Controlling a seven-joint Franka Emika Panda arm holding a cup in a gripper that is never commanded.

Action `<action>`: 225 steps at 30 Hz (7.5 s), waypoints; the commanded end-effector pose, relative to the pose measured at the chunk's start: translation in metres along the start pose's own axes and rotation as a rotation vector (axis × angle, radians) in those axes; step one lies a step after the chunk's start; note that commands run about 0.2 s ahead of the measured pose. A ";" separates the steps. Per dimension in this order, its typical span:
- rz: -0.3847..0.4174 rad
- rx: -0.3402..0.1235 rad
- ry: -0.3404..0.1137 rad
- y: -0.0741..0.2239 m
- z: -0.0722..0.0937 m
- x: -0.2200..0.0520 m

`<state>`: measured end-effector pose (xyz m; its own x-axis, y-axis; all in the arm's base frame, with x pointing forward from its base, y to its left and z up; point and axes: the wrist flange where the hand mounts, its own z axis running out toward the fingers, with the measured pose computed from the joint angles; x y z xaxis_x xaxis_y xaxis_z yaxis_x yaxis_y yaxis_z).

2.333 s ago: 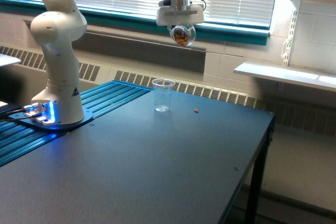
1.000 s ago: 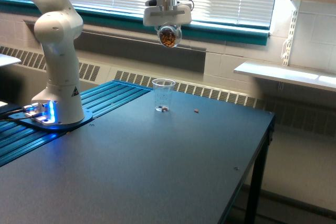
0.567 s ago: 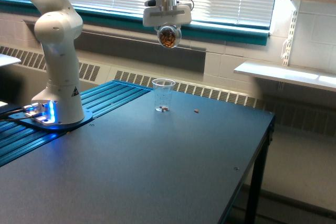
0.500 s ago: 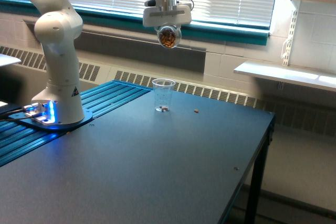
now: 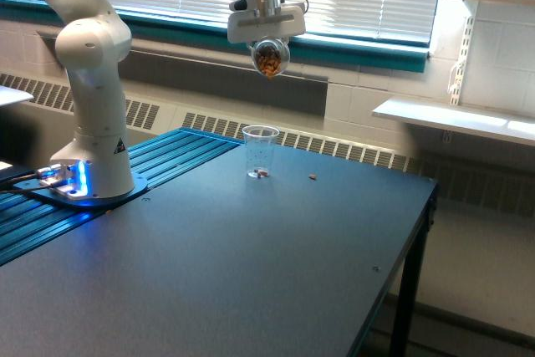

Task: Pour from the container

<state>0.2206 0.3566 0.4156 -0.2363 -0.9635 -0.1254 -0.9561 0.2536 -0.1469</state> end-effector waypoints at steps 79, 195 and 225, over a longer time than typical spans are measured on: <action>0.092 0.017 -0.068 0.007 -0.023 -0.029; 0.116 0.074 -0.246 0.002 -0.057 0.003; 0.111 0.070 -0.265 -0.007 -0.060 0.006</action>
<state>0.2132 0.3456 0.4717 -0.2817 -0.8789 -0.3849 -0.9107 0.3712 -0.1810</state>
